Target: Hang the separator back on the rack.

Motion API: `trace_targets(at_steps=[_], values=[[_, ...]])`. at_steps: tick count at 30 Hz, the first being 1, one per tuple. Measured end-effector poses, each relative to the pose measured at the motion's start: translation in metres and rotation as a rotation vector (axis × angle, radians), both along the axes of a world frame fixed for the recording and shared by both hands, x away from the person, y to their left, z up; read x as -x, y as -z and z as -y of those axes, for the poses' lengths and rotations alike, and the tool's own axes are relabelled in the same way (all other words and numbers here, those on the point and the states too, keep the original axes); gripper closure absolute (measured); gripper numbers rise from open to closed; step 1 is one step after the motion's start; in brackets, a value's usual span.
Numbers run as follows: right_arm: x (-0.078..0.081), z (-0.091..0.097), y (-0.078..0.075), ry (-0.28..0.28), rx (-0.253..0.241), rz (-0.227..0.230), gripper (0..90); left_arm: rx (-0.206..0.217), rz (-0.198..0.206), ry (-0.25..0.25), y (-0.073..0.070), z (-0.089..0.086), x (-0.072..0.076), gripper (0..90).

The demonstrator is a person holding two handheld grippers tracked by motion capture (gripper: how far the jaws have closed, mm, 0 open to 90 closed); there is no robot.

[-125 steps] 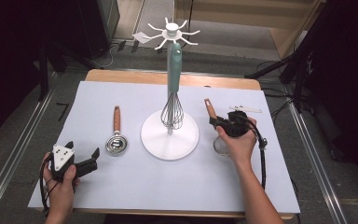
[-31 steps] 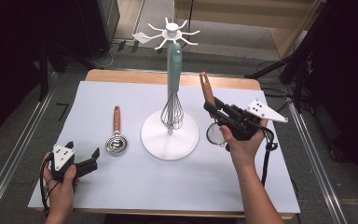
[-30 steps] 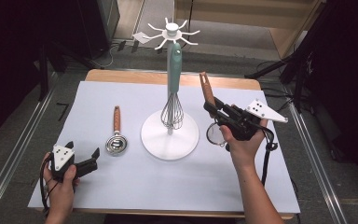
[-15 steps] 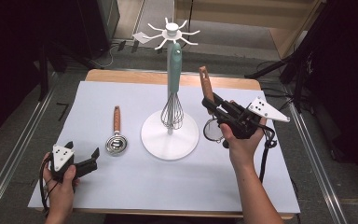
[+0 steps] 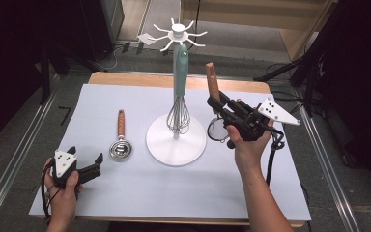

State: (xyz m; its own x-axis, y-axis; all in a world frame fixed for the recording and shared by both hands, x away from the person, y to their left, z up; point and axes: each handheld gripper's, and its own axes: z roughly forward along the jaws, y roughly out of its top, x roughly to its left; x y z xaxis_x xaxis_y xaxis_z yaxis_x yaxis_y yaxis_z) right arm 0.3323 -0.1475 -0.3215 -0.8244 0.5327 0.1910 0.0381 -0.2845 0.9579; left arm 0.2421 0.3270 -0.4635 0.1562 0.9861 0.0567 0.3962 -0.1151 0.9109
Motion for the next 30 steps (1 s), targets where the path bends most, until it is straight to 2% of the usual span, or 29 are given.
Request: trace_targets(at_steps=[14,24,30], values=[[-0.001,-0.005,-0.006,0.002,0.003,0.052,72.0,0.000,0.000,-0.001,0.000,0.000,0.000,7.7],[-0.001,-0.006,-0.013,-0.014,-0.034,0.065,72.0,0.000,0.001,0.000,0.000,0.000,0.000,7.7],[-0.002,-0.007,-0.018,-0.020,-0.037,0.079,72.0,0.000,0.002,0.000,0.000,0.000,0.000,7.7]])
